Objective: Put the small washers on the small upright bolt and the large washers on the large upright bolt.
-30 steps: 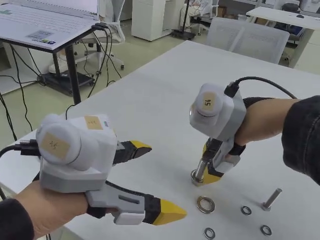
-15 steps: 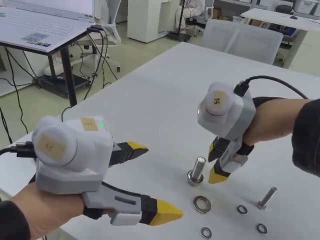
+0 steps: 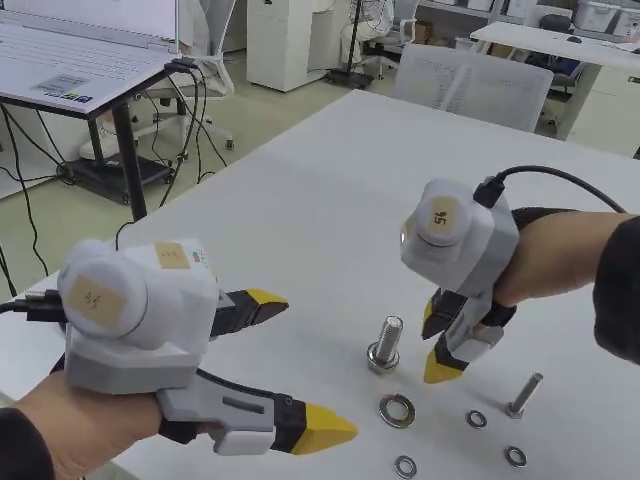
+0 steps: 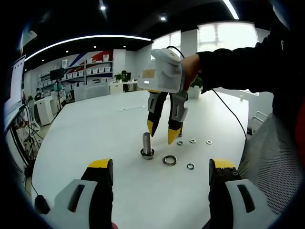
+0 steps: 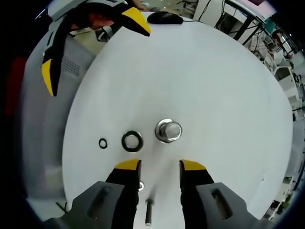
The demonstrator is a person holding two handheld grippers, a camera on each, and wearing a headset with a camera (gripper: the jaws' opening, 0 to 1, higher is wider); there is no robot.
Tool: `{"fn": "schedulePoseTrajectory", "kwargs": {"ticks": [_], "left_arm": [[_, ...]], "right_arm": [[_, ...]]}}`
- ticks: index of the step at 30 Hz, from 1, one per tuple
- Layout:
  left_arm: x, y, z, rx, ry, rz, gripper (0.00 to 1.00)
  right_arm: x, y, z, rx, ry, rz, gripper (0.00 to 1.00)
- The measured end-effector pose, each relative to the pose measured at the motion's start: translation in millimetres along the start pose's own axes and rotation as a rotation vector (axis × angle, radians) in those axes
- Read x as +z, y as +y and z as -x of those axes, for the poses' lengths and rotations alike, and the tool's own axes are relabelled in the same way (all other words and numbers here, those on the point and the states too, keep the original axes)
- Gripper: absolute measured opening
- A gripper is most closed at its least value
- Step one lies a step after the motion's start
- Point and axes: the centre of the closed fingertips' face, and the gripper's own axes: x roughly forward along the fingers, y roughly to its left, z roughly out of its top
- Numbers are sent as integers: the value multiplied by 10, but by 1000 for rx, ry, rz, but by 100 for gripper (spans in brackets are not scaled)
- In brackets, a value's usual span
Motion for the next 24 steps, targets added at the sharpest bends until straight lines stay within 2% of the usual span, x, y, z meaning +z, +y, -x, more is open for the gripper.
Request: {"fn": "schedulePoseTrajectory", "kwargs": {"ticks": [9, 24], "left_arm": [[17, 8, -11, -2, -3, -3, 82], [22, 11, -6, -4, -10, -7, 82]], "right_arm": [[-19, 109, -25, 9, 1, -5, 34], [74, 345, -177, 35, -10, 9, 34]]}}
